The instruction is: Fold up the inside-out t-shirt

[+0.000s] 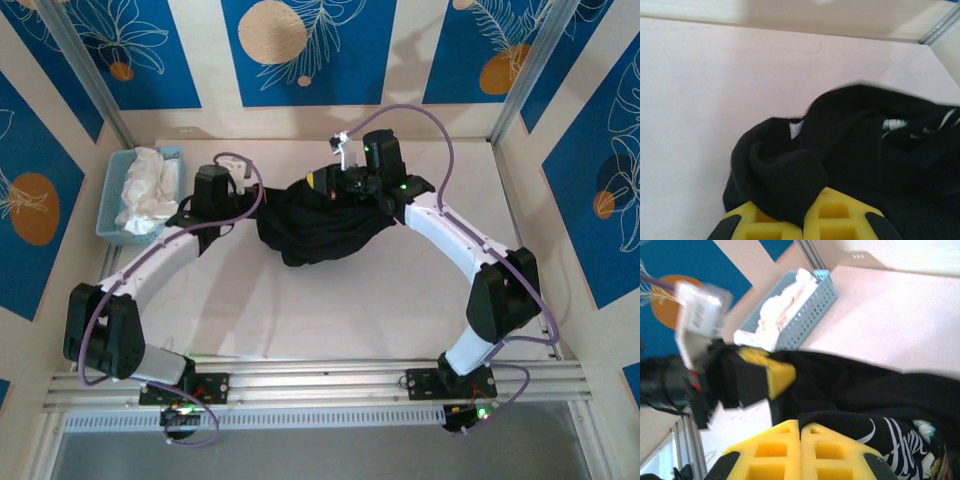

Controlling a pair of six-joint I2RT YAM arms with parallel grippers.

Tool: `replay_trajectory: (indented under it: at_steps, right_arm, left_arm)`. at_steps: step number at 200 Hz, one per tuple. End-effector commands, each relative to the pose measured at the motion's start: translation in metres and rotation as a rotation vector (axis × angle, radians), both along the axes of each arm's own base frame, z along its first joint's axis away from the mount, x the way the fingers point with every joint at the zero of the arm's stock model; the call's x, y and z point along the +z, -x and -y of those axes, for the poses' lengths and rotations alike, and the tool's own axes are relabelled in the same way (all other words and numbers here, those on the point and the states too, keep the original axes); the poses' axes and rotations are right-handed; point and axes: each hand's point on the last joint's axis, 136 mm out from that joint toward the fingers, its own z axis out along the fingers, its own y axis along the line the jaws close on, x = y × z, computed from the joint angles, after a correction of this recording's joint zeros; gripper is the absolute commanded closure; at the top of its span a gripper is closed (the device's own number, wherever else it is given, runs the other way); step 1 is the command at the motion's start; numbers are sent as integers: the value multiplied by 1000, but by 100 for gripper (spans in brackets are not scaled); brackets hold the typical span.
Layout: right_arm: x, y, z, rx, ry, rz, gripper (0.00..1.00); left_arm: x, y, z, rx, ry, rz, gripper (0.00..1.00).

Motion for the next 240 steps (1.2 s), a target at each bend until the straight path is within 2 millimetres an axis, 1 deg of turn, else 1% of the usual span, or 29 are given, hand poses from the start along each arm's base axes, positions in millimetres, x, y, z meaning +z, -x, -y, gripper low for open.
replay_trajectory:
  at_steps: [1,12,23,36,46,54,62,71,78,89,101,113,122,130,135,141,152,161,174,187,196,210,224,231,240]
  right_arm:
    - [52,-2,2,42,-134,85,100]
    - [57,-2,6,43,-141,88,100]
    - [48,-4,9,20,-89,88,100]
    - [28,-6,14,-10,-1,88,100]
    - [14,-6,19,-22,16,65,100]
    - [9,-8,23,-31,7,48,100]
    - [10,-9,26,-35,-4,43,100]
    - [17,-12,28,-47,-12,52,100]
    - [29,-13,29,-51,-28,72,100]
    - [51,-16,27,-54,-81,101,100]
    - [79,-17,21,-35,-163,129,100]
    - [103,-17,13,-3,-240,133,100]
    - [120,-16,10,22,-282,139,100]
    - [132,-13,11,33,-301,147,100]
    - [140,-12,13,35,-307,157,100]
    - [147,-9,17,32,-311,171,100]
    - [160,-3,27,33,-314,190,100]
    - [167,3,36,42,-307,197,100]
    - [168,11,44,54,-279,196,100]
    - [160,16,50,66,-243,183,100]
    - [152,20,52,88,-219,166,100]
    - [136,25,53,118,-183,134,100]
    - [123,28,52,142,-148,111,100]
    - [118,29,51,154,-137,105,100]
    - [112,30,51,162,-127,97,100]
  left_arm:
    - [5,-7,-6,64,23,33,100]
    - [-12,-7,-15,102,-30,-9,100]
    - [-18,-5,-14,90,-34,-14,100]
    - [-9,-1,-8,62,7,15,100]
    - [4,1,-6,53,35,50,100]
    - [12,1,-8,58,38,71,100]
    - [19,1,-11,69,27,88,100]
    - [24,0,-13,75,7,96,100]
    - [24,-1,-13,69,-6,97,100]
    - [18,-1,-8,45,-5,87,100]
    - [7,2,5,-1,39,66,100]
    - [-6,7,23,-47,92,47,100]
    - [-17,11,35,-71,101,32,100]
    - [-31,12,36,-60,81,5,100]
    - [-41,11,34,-41,63,-19,100]
    - [-54,11,26,-1,32,-55,100]
    - [-77,9,4,97,-56,-111,100]
    - [-93,9,-14,168,-114,-144,100]
    - [-110,11,-35,245,-148,-179,100]
    - [-120,16,-47,283,-143,-193,100]
    - [-121,20,-51,295,-140,-189,93]
    - [-114,27,-50,276,-118,-163,73]
    - [-94,34,-40,216,-61,-116,52]
    - [-82,38,-34,180,-30,-89,44]
    - [-63,42,-25,130,13,-50,37]
